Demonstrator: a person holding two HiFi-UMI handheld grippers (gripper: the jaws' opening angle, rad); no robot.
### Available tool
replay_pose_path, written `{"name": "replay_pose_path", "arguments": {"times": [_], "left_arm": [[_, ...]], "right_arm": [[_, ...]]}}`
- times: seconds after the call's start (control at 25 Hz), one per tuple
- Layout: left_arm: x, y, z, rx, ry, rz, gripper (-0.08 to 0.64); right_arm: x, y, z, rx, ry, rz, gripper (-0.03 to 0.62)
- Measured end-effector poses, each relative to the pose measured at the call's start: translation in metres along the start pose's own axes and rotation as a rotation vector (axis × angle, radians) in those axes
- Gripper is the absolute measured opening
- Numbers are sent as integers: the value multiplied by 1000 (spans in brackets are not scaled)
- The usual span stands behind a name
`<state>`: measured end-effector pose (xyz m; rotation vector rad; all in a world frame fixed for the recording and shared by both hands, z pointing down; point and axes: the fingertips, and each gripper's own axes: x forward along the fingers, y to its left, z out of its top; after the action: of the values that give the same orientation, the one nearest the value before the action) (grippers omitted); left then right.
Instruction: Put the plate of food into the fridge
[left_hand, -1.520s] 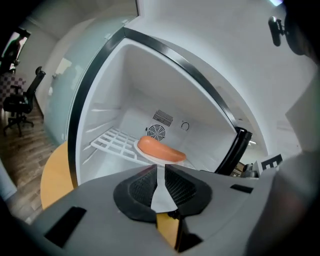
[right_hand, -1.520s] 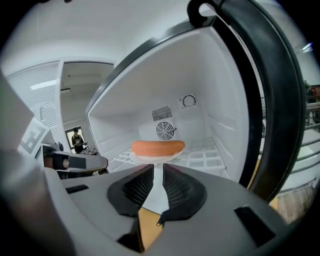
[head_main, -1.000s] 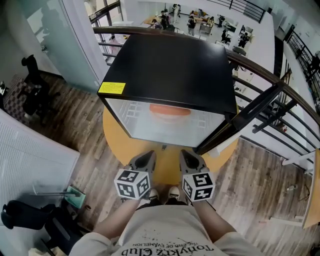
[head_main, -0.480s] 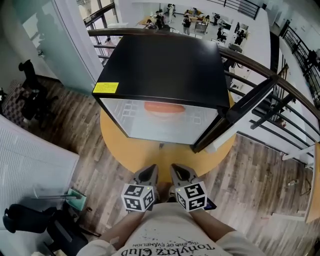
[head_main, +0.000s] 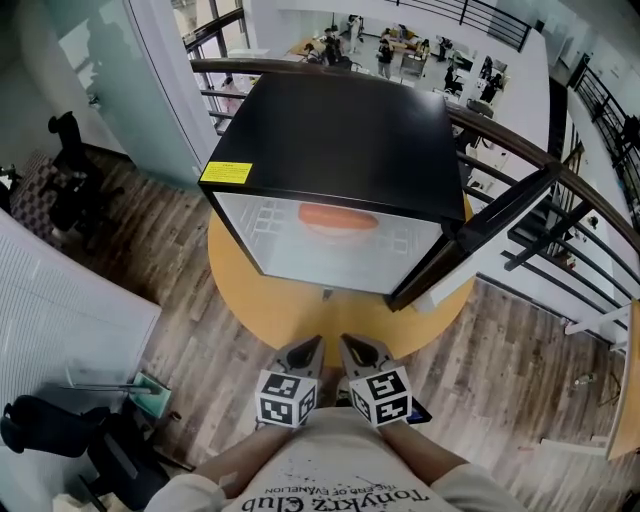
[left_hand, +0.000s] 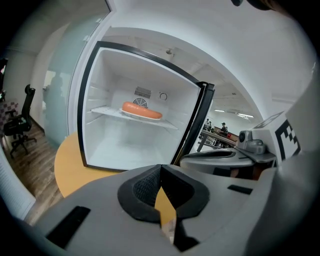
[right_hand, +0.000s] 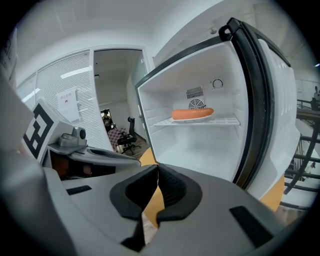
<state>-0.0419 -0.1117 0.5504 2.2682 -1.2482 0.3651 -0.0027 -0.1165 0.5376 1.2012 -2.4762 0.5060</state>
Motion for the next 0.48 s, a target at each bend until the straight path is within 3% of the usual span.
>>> {"name": "replay_pose_path", "arguments": {"times": [0.48], "left_arm": [[-5, 9, 3, -20, -9, 37, 25]], "right_arm": [[-2, 0, -4, 21, 2, -10, 28]]}}
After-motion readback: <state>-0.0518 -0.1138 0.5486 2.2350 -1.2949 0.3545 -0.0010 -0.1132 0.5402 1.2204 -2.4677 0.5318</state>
